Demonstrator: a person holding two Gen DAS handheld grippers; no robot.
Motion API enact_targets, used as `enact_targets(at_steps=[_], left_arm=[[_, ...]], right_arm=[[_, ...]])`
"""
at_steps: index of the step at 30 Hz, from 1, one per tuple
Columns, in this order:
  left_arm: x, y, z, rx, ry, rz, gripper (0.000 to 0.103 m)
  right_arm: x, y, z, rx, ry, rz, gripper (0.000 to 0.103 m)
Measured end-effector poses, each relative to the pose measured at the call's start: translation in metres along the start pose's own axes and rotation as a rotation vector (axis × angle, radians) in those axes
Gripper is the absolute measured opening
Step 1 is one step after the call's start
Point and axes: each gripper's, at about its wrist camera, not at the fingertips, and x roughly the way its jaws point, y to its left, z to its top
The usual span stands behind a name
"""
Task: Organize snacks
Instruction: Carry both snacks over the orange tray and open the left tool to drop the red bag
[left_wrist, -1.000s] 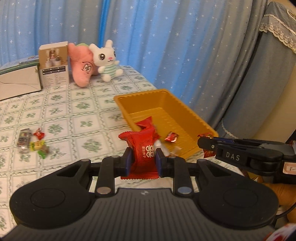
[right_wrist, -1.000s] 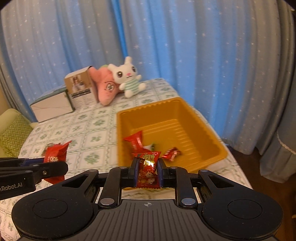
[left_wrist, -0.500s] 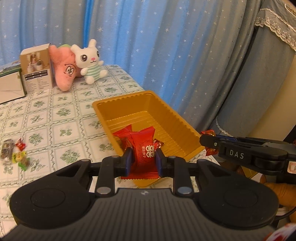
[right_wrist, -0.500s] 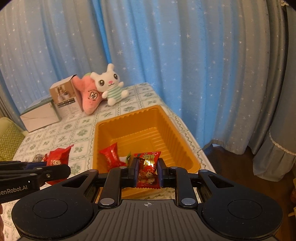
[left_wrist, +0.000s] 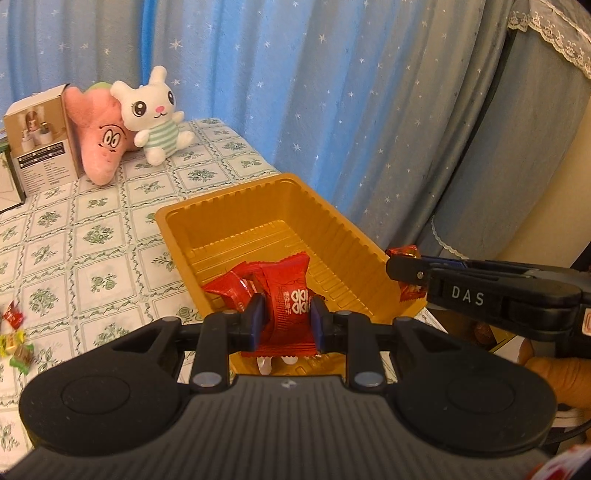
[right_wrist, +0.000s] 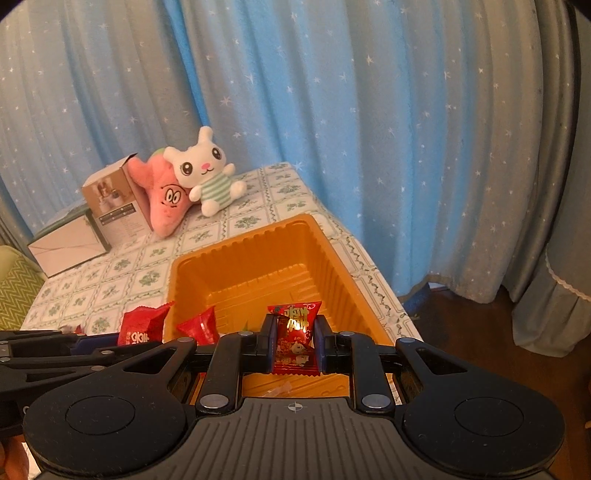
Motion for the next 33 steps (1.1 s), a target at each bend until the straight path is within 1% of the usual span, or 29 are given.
enact_targets(at_steps=[5,7,8,10,11,17,24,33], left_arm=[[0.017,0.001,0.001,0.005,0.025,0.007,0.024],[0.021,0.002,0.001,-0.002,0.019,0.0,0.024],[0.024,0.003,0.001,-0.007,0.021,0.003,0.025],[0.025,0.004,0.001,-0.016,0.018,0.004,0.032],[0.024,0.005,0.0,-0.017,0.011,0.002,0.034],[0.015,0.012,-0.006,-0.025,0.009,0.031,0.034],[0.0,0.018,-0.011,-0.037,-0.002,0.076,0.034],[-0.009,0.024,-0.013,-0.056,-0.003,0.093,0.034]], right_arm=[[0.01,-0.008,0.003,0.014,0.004,-0.007,0.021],[0.014,-0.01,0.004,0.02,0.005,-0.008,0.021],[0.015,-0.011,0.005,0.024,0.006,-0.009,0.021],[0.016,-0.013,0.004,0.028,0.01,-0.01,0.021],[0.017,-0.013,0.004,0.03,0.011,-0.012,0.021],[0.019,-0.014,0.001,0.051,0.017,-0.012,0.021],[0.019,-0.007,0.001,0.046,0.023,0.01,0.021],[0.02,0.003,0.004,0.02,0.026,0.019,0.021]])
